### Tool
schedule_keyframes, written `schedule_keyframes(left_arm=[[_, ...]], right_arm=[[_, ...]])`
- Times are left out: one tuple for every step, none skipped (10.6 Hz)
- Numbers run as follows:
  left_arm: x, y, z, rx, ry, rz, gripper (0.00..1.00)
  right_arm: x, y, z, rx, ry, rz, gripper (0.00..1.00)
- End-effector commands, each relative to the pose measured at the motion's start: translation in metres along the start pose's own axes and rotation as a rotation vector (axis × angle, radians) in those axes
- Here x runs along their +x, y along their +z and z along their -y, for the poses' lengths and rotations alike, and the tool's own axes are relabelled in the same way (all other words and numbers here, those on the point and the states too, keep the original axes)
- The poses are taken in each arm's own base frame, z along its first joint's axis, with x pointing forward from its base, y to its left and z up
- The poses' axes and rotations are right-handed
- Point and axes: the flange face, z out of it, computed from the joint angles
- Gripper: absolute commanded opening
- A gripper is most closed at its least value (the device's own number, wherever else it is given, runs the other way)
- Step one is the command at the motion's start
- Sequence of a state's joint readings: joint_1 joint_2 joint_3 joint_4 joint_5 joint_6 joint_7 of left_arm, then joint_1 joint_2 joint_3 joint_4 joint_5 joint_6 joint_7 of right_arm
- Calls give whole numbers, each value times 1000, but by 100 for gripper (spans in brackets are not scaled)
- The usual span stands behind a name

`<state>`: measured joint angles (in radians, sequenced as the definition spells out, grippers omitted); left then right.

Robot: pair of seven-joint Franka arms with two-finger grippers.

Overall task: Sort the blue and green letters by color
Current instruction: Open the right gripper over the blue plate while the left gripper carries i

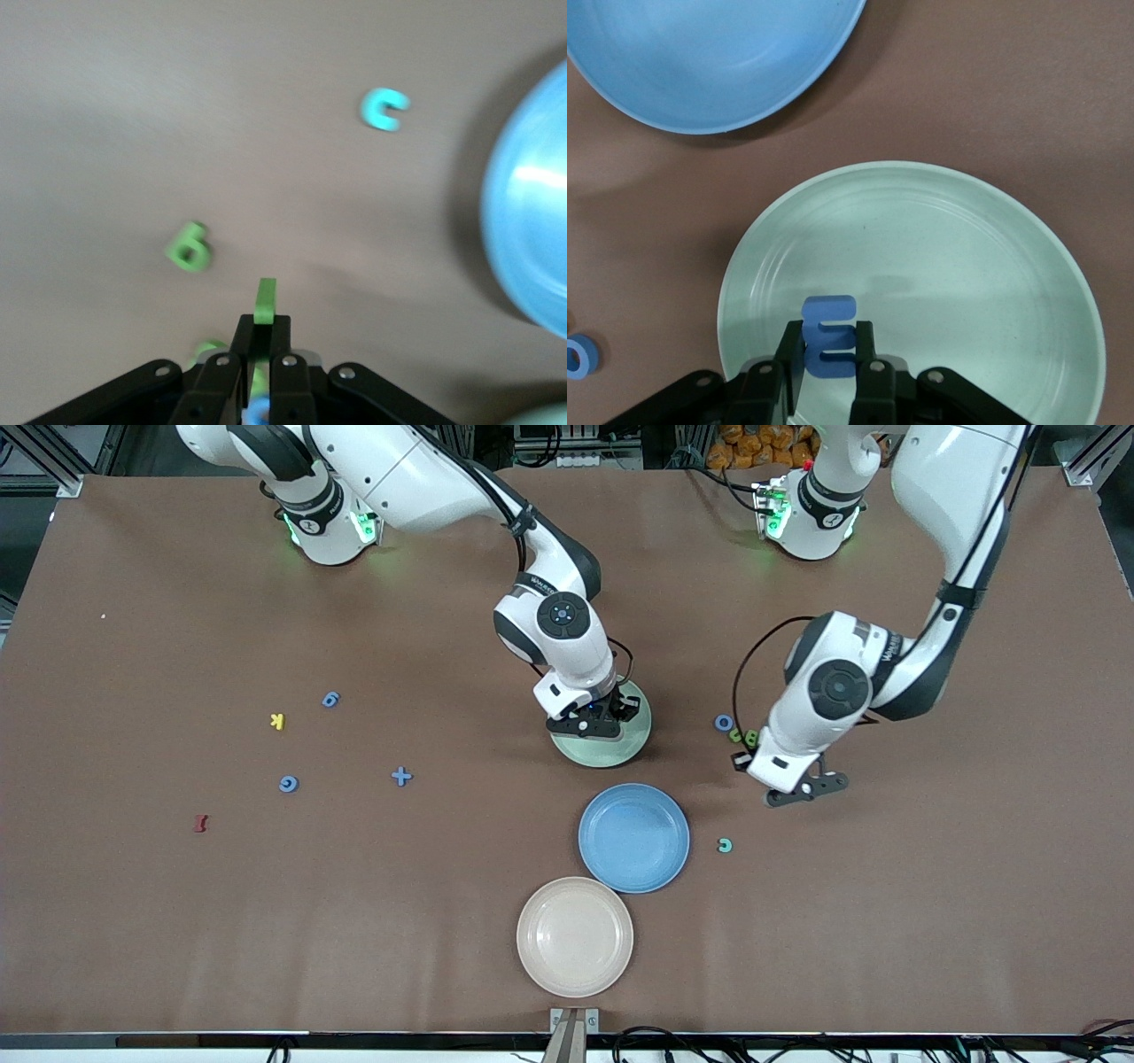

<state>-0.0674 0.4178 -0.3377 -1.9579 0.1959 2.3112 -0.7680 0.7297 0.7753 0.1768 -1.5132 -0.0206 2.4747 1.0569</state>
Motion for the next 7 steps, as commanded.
schedule_keyframes(left_arm=[[-24,-22,-48,-33,-99,-12,0],[-41,-19,-64,-27,-102,-6,0],[-47,-17,-71,-23,-120,-1,0],[-54,-20,-80,-28,-138,-5,0],[-68,-22,-94,-31,-146,-7,0],[-76,-22,-106,-34,-159,-7,0],[-90,-20,-118,-33,-160,-2,0]], right_arm=[[16,-8,12,78,99,-21,0],[28,-12,15,132,154,-29,0],[40,-13,20,173,198,-29,0],[48,-11,26,194,223,-34,0],[56,-9,29,215,248,-39,0],[65,-7,30,240,259,-59,0],[72,-3,28,269,275,-77,0]])
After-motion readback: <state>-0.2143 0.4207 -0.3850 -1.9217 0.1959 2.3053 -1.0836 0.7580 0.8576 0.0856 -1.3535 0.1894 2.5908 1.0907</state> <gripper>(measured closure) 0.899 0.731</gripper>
